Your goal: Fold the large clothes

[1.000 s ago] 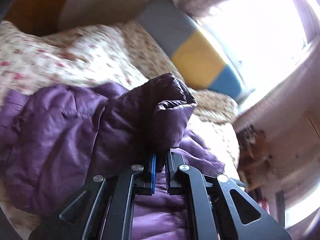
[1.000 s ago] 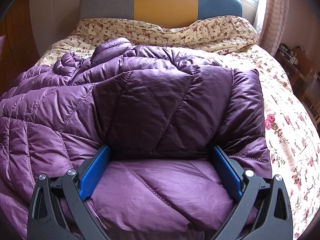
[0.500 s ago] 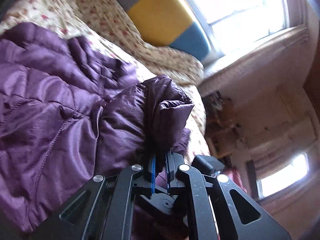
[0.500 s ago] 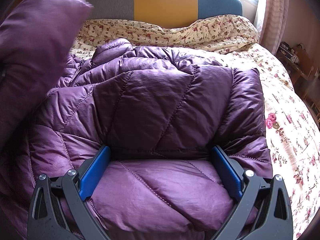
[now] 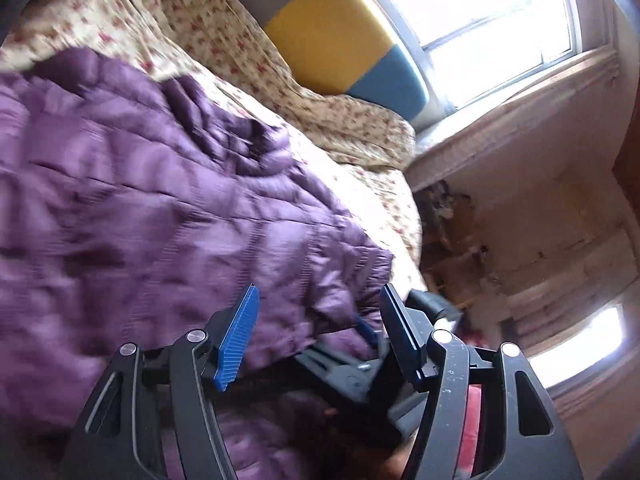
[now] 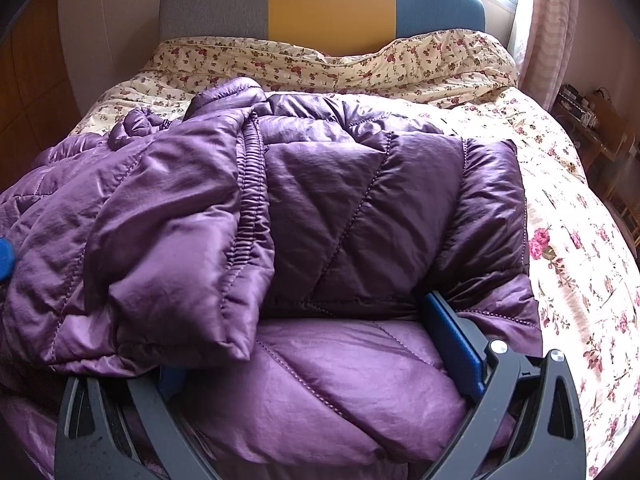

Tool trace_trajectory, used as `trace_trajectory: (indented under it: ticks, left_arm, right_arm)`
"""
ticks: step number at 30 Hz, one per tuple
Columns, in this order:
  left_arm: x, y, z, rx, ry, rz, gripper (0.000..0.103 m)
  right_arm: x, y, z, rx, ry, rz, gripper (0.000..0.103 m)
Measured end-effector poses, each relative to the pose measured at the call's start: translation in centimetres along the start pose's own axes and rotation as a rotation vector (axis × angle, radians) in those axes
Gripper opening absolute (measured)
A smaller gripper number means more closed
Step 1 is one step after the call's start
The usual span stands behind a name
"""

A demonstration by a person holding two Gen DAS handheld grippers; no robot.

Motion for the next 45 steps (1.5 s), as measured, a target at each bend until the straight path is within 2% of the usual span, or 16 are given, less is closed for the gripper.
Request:
trace_trajectory:
  ticks: [4, 6, 9, 13, 16, 18, 20, 23, 25, 26, 27, 29, 30, 38, 41, 45]
  left_arm:
    - [2.0, -0.2, -3.2, -0.058, 0.134, 0.044, 0.062]
    - [2.8, -0.1, -4.6, -0.085, 0.196, 0.067, 0.062]
    - [4.1, -0.2, -6.6, -0.127, 0.257, 0.077, 0.062]
    - [5.7, 0.3, -8.9, -0.198, 0.300, 0.038, 0.062]
    - [6.5, 0.6, -10.6, -0.245, 0.317, 0.009, 0.062]
    - [6.9, 0.8, -11.6, -0.267, 0.328, -0.001, 0.062]
    - [7.3, 0.9, -12.4, -0.278, 0.343, -0.008, 0.062]
    - [8.2, 1.1, -13.4, -0.287, 0.362, -0.010, 0.062]
    - [8.5, 1.1, -13.6, -0.288, 0.361, -0.012, 0.062]
    - [8.7, 1.2, -13.8, -0.289, 0.365, -0.007, 0.062]
    - [8.8, 1.2, -13.9, -0.291, 0.371, 0.001, 0.062]
    - [8.9, 1.4, -14.2, -0.296, 0.377, 0.015, 0.062]
    - [9.0, 1.5, -14.2, -0.297, 0.380, 0.018, 0.062]
    - [8.6, 1.9, -12.6, -0.285, 0.389, 0.054, 0.062]
    - [8.7, 1.9, -10.8, -0.245, 0.425, 0.087, 0.062]
    - [9.8, 1.5, -7.7, -0.168, 0.478, 0.124, 0.062]
  right_arm:
    - [-0.2, 0.2, -0.9, 0.007, -0.013, -0.034, 0.094]
    - [-0.5, 0.3, -1.7, 0.004, -0.019, -0.042, 0.087]
    - [-1.5, 0.4, -2.9, -0.002, -0.041, -0.027, 0.077]
    - [-3.3, 0.6, -4.7, -0.023, -0.053, 0.054, 0.071]
    - [-3.7, 1.5, -6.2, -0.049, 0.057, 0.162, 0.071]
    - [-3.2, 2.3, -6.5, -0.052, 0.112, 0.183, 0.071]
    - [-1.6, 2.9, -6.2, -0.030, 0.179, 0.190, 0.072]
    - [0.8, 3.0, -4.8, 0.031, 0.218, 0.168, 0.072]
    - [1.9, 2.8, -4.0, 0.058, 0.228, 0.147, 0.058]
    - [2.6, 2.6, -3.5, 0.080, 0.240, 0.137, 0.040]
    - [3.0, 2.5, -3.4, 0.087, 0.238, 0.126, 0.029]
    - [3.2, 2.2, -3.6, 0.068, 0.199, 0.087, 0.013]
    - [3.2, 2.1, -3.8, 0.062, 0.178, 0.073, 0.009]
    - [0.2, 1.1, -4.6, 0.045, 0.000, 0.038, 0.006]
    - [-1.1, 0.0, -4.6, 0.066, -0.068, 0.040, 0.006]
    - [-2.3, -1.6, -4.0, 0.086, -0.078, 0.062, 0.006]
Point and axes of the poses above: each gripper's, at about its wrist camera, not at the fingertips, and z roughly the way its jaws point, x to its left, y to its top, the point moved 5 cm from there along z, roughly the way its jaws point, and after that the axes turned 2 degrees about -z, right-handed, at the moved point
